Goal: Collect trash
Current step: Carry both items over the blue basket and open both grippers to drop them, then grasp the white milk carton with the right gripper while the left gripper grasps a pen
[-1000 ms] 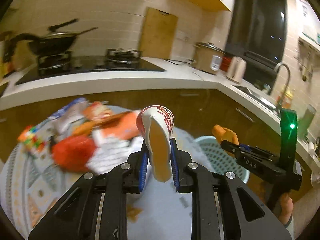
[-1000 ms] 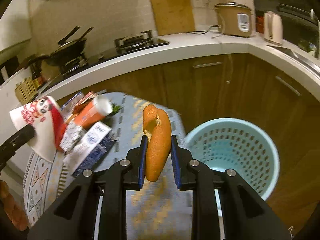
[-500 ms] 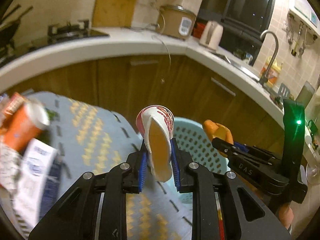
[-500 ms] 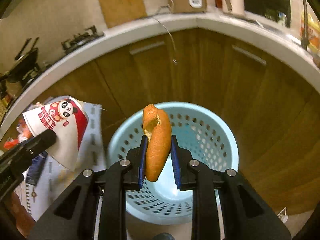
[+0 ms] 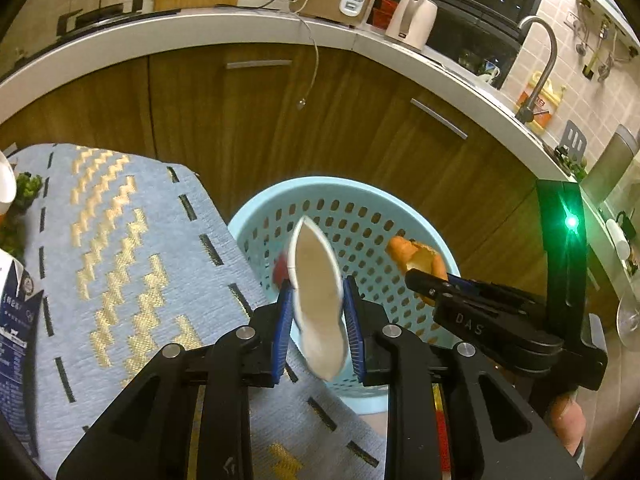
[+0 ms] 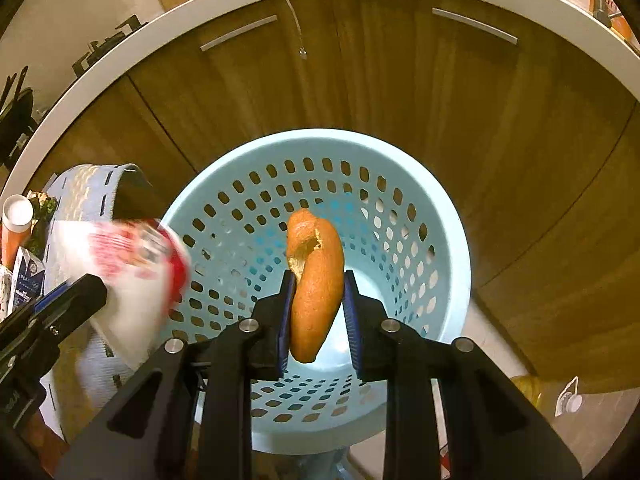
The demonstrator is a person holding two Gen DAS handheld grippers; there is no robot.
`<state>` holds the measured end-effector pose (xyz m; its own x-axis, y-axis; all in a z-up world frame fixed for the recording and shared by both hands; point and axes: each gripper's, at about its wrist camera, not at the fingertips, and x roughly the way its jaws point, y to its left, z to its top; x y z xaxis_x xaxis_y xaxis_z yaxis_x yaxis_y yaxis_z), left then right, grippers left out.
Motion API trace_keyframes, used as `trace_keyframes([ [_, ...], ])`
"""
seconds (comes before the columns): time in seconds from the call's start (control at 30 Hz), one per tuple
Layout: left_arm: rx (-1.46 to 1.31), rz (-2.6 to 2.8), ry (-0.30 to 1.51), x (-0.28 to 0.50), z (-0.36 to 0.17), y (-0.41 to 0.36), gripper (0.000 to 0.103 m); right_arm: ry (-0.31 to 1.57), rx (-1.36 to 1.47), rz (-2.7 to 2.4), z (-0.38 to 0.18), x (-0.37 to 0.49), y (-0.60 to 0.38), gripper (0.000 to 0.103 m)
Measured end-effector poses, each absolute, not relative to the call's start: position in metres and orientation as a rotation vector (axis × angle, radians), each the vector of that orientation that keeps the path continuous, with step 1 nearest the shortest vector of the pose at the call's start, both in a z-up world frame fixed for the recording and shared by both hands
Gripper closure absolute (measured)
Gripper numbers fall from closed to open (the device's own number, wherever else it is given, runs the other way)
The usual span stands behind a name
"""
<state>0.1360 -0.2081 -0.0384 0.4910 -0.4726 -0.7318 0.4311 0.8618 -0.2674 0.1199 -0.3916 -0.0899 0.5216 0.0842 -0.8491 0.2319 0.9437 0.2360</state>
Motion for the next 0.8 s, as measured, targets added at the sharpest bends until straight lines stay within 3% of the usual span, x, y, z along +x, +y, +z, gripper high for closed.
trace_keyframes([
  [0.13,-0.059,-0.550,0.908,0.136,-0.039,-0.206,0.078,1.034,0.369,-0.091,-0.092,0.127,-0.395,0.077],
  [0.2,-0.063,-0.553,0.908,0.134,-0.038,-0.203,0.072,1.030,0.370,-0.097,-0.091,0.126,-0.397,0.071],
  [0.27,-0.067,-0.551,0.897,0.130,-0.036,-0.199,0.065,1.018,0.371,-0.103,-0.087,0.125,-0.398,0.054],
  [0.8,-0.139,-0.491,0.800,0.093,-0.001,-0.135,0.064,0.898,0.283,-0.021,-0.027,0.103,-0.343,0.054],
])
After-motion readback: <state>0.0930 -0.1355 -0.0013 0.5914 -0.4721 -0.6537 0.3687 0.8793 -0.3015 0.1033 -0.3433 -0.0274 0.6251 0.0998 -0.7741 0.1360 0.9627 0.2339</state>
